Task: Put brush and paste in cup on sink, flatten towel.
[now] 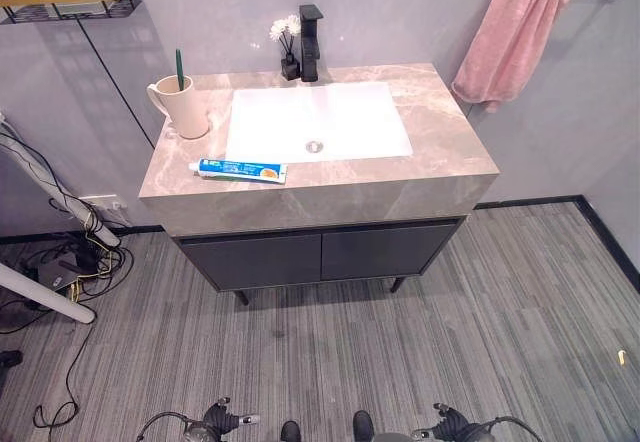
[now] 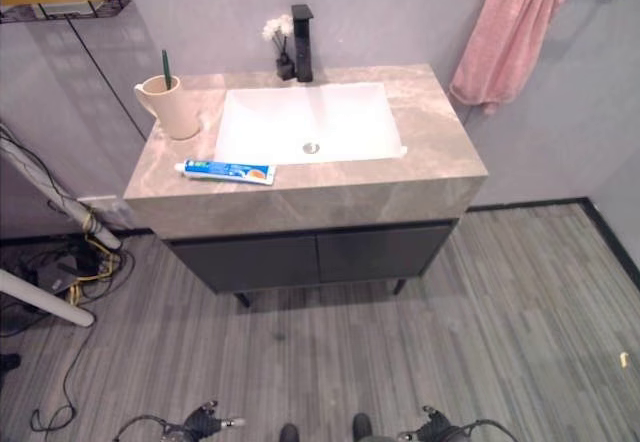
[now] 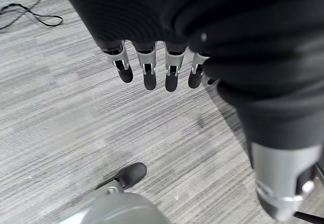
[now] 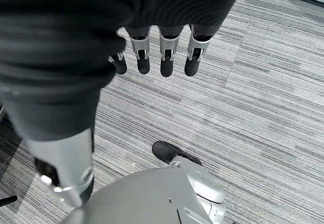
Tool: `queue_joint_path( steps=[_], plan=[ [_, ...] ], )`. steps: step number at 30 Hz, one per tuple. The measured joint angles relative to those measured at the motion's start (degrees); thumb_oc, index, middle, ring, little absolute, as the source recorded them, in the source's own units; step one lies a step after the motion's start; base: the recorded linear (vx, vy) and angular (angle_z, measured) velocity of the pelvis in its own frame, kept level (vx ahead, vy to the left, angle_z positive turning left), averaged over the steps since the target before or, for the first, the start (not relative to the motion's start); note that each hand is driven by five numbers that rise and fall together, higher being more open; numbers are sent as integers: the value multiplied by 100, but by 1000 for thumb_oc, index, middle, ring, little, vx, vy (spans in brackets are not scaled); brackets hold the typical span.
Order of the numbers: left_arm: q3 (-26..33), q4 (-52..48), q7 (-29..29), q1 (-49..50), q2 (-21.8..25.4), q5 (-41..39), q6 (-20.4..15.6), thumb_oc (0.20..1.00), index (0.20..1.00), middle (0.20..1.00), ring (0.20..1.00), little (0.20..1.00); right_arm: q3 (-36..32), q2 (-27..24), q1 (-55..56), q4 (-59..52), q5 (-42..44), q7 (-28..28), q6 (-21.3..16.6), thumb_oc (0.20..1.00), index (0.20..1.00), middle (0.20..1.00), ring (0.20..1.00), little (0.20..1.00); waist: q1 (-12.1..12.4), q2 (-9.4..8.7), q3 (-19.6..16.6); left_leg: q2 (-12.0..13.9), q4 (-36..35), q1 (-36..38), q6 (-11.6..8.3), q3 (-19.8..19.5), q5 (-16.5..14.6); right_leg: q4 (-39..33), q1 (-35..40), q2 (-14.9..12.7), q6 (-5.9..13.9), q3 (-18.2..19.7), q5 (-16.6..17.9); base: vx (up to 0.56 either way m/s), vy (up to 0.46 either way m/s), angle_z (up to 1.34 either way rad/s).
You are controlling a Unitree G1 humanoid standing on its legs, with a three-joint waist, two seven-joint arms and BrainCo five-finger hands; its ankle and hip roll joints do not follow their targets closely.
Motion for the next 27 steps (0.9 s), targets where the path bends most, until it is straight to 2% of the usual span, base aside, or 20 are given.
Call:
queue_joint_path(
  steps=[3,7,9,11,15,27],
  plan=[
    [-51,-218,14,2,23,-5,-36,1000,1000,1000,1000,1000,-12,-42,-4,-299,278,1,-21,1000,1000,1000,1000,1000,-4,-11,186,-37,250,-58,7,-7,-88,454,-174,20,-3,-7,-173,-183,-9,1],
    [-157,-1582,134,-15,324,-12,-88,1000,1000,1000,1000,1000,-111,-183,-20,-1490,849,13,-102,1000,1000,1000,1000,1000,-10,-127,502,-117,1219,-800,13,-47,-387,1731,-1001,-78,2,-61,-674,-99,-36,12],
    [-143,-2497,329,-51,562,-14,-264,1000,1000,1000,1000,1000,-171,-248,-29,-2280,1057,-20,-261,1000,1000,1000,1000,1000,-9,-205,679,-160,1903,-1083,18,-98,-688,2399,-1271,-123,-24,-90,-997,35,-69,17],
    [-32,-2477,513,-175,535,-67,-369,1000,1000,1000,1000,1000,-233,-240,-91,-2375,1239,-120,-370,1000,1000,1000,1000,1000,-6,-210,692,-145,2288,-1106,56,-145,-959,2685,-1257,-115,-61,-148,-1219,87,-27,10],
    [2,-2622,663,-132,475,-490,-368,1000,1000,1000,1000,1000,-282,-280,-93,-2546,1363,-233,-403,1000,1000,1000,1000,1000,-1,-216,689,-104,2390,-1095,48,-163,-998,2785,-1242,-100,-115,-180,-1259,14,-4,0],
    [-22,-2876,720,77,418,-509,-379,1000,1000,1000,1000,1000,-332,-283,15,-2708,1553,-358,-469,1000,1000,1000,1000,1000,3,-235,590,-66,2313,-991,-33,-186,-946,2828,-1148,-86,-150,-233,-1273,2,-17,2]
  ],
)
